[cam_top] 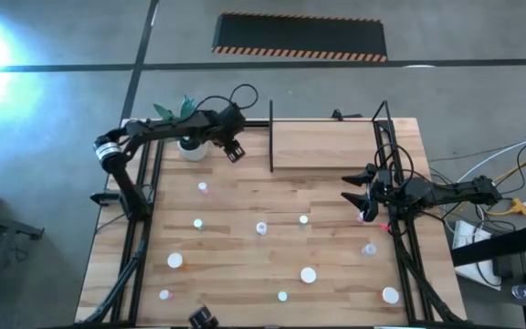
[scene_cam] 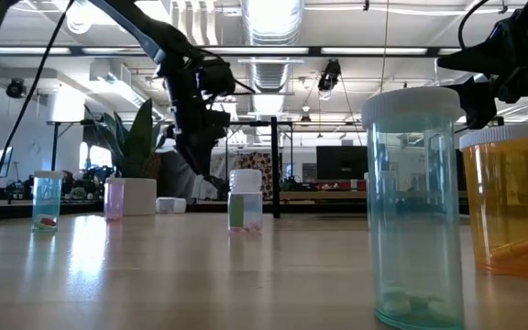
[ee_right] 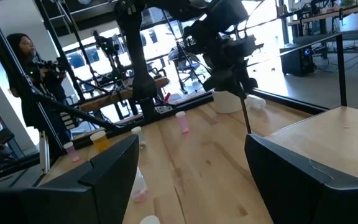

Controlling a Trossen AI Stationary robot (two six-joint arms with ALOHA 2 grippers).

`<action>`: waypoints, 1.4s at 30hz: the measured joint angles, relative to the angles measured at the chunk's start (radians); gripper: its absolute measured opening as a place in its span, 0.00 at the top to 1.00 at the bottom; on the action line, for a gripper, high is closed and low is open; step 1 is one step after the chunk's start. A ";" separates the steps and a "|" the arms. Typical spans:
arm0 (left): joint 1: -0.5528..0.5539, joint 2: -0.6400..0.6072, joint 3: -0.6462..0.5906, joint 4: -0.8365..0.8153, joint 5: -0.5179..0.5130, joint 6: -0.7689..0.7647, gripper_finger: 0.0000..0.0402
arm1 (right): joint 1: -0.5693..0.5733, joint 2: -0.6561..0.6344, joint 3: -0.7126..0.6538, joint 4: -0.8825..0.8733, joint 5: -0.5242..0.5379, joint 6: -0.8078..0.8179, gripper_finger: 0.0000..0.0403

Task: Pick and place medicine bottles onto shelf by color
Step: Put the top transparent pill bottle on the shelf

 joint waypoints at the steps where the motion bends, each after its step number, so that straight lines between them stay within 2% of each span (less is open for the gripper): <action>1: 0.000 0.018 0.031 -0.027 -0.025 0.017 0.50 | 0.000 0.000 0.000 0.000 0.000 0.000 0.30; 5: -0.003 0.122 0.169 -0.169 -0.122 0.092 0.43 | 0.000 0.000 0.000 0.000 0.000 0.000 0.30; 10: 0.010 0.265 0.319 -0.379 -0.249 0.140 0.42 | 0.000 0.000 0.000 0.000 0.000 0.000 0.30; 12: 0.022 0.306 0.343 -0.414 -0.263 0.176 0.42 | 0.000 0.000 0.000 0.000 0.000 0.000 0.30; 15: 0.031 0.343 0.345 -0.410 -0.274 0.277 0.42 | 0.000 0.000 0.000 0.000 0.000 0.000 0.30; 21: 0.026 0.376 0.322 -0.348 -0.387 0.522 0.42 | 0.000 0.000 0.000 0.000 0.000 0.000 0.30; 29: 0.041 0.374 0.314 -0.301 -0.392 0.831 0.42 | 0.000 0.000 0.000 0.000 0.000 0.000 0.30; 34: 0.068 0.374 0.299 -0.290 -0.390 0.951 0.42 | 0.000 0.000 0.000 0.000 0.000 0.000 0.30; 42: 0.084 0.374 0.219 -0.183 -0.366 1.083 0.42 | 0.000 0.000 0.000 0.000 0.000 0.000 0.30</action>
